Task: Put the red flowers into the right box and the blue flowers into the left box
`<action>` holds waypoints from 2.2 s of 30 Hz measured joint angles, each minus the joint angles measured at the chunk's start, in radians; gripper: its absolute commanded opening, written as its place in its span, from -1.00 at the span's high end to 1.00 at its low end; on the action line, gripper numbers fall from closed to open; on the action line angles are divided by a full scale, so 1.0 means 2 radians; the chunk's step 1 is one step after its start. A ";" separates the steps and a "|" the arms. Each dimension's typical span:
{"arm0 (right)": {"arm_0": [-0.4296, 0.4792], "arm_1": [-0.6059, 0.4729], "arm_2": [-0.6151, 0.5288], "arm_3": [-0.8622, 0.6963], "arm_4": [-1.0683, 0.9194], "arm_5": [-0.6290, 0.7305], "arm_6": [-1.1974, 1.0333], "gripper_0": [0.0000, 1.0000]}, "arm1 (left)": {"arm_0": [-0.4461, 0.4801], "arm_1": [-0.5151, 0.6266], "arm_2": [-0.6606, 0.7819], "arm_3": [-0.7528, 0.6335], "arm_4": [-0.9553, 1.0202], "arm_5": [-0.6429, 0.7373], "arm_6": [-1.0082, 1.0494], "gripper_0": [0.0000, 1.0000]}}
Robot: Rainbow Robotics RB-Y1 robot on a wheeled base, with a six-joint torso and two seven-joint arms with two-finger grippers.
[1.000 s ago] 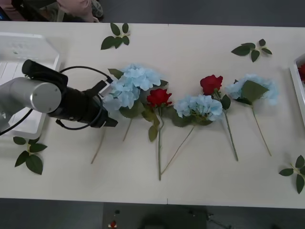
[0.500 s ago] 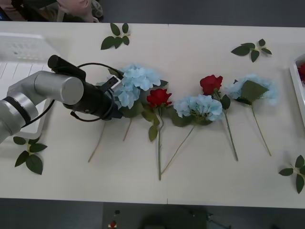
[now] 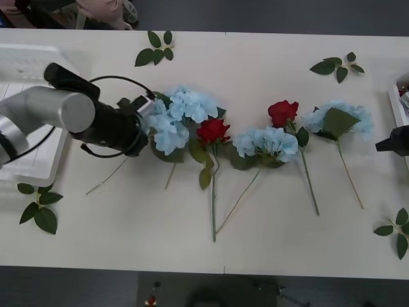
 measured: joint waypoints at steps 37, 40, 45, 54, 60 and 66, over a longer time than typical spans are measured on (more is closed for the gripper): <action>-0.043 0.185 -0.001 0.082 0.205 -0.001 -0.093 1.00 | -0.046 0.203 0.045 -0.113 0.129 0.062 0.062 -1.00; -0.047 0.181 -0.001 0.082 0.189 -0.001 -0.093 1.00 | -0.046 0.127 0.061 -0.086 0.075 0.055 0.143 -1.00; -0.055 0.145 -0.016 0.066 0.123 0.000 -0.083 1.00 | -0.046 -0.003 0.051 -0.022 -0.011 0.008 0.171 -1.00; -0.037 0.076 -0.153 -0.038 -0.092 0.067 0.108 1.00 | -0.046 -0.140 0.046 0.057 -0.135 -0.005 0.205 -1.00; -0.018 0.077 -0.188 -0.092 -0.219 0.060 0.245 1.00 | -0.066 -0.159 0.017 0.133 -0.154 -0.018 0.205 -1.00; -0.018 0.096 -0.163 -0.095 -0.353 0.068 0.389 1.00 | -0.088 -0.162 -0.037 0.181 -0.161 -0.083 0.205 -1.00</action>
